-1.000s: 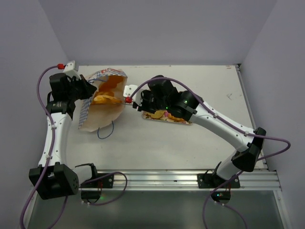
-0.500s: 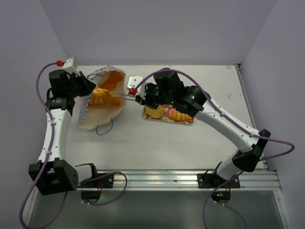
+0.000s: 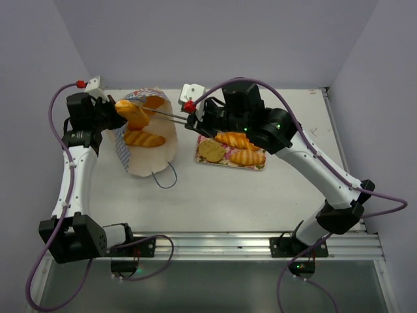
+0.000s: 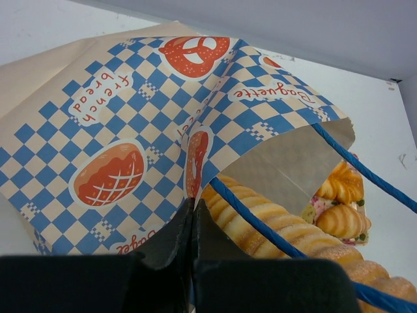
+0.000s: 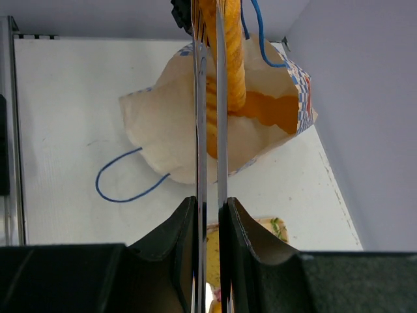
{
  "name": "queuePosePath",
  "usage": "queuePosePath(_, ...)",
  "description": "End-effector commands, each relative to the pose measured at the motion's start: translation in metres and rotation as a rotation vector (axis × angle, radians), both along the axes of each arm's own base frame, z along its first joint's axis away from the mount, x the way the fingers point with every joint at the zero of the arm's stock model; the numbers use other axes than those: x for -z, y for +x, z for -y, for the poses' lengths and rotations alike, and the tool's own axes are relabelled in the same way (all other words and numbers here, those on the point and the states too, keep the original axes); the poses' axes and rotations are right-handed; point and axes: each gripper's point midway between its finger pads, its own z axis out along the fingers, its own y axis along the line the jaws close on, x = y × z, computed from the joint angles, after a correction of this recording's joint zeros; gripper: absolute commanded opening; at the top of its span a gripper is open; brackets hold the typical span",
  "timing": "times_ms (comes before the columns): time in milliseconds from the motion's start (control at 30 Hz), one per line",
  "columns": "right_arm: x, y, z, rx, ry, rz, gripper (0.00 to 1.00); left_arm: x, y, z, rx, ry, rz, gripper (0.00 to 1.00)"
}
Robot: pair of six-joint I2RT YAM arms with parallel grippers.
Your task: Take the fake bread out of the paper bag
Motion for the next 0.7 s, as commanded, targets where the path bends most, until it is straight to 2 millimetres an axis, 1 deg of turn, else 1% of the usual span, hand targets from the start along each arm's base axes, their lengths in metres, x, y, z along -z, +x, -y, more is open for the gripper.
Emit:
queuePosePath(0, -0.029, -0.001, -0.005, -0.024, 0.095, 0.009, 0.00, -0.023, 0.009, -0.006, -0.026, 0.010, 0.067, 0.00)
queuePosePath(167, -0.032, -0.004, 0.001, -0.032, 0.115, -0.014, 0.00, -0.023, 0.012, -0.007, -0.028, 0.011, 0.065, 0.00)
queuePosePath(200, -0.035, -0.008, 0.003, -0.039, 0.125, -0.017, 0.00, -0.023, 0.012, -0.008, -0.030, 0.011, 0.065, 0.00)
queuePosePath(233, -0.032, -0.008, 0.005, -0.039, 0.121, -0.026, 0.00, -0.023, 0.013, -0.008, -0.030, 0.010, 0.065, 0.00)
queuePosePath(300, -0.036, -0.013, 0.012, -0.044, 0.136, -0.032, 0.00, -0.024, 0.014, -0.010, -0.039, 0.012, 0.068, 0.00)
queuePosePath(367, -0.036, -0.015, 0.018, -0.041, 0.142, -0.040, 0.00, -0.025, 0.015, -0.012, -0.055, 0.015, 0.071, 0.00)
queuePosePath(433, -0.047, -0.017, 0.029, -0.034, 0.172, -0.043, 0.00, -0.024, 0.016, -0.014, -0.073, 0.004, 0.072, 0.00)
queuePosePath(500, -0.056, -0.019, 0.036, -0.031, 0.198, -0.054, 0.00, -0.021, 0.016, -0.016, -0.090, -0.006, 0.072, 0.00)
queuePosePath(533, -0.064, -0.020, 0.044, -0.029, 0.216, -0.049, 0.00, -0.021, 0.017, -0.015, -0.098, -0.015, 0.078, 0.00)
queuePosePath(667, -0.075, -0.024, 0.061, -0.019, 0.246, -0.053, 0.00, -0.014, 0.018, -0.018, -0.121, -0.024, 0.071, 0.00)
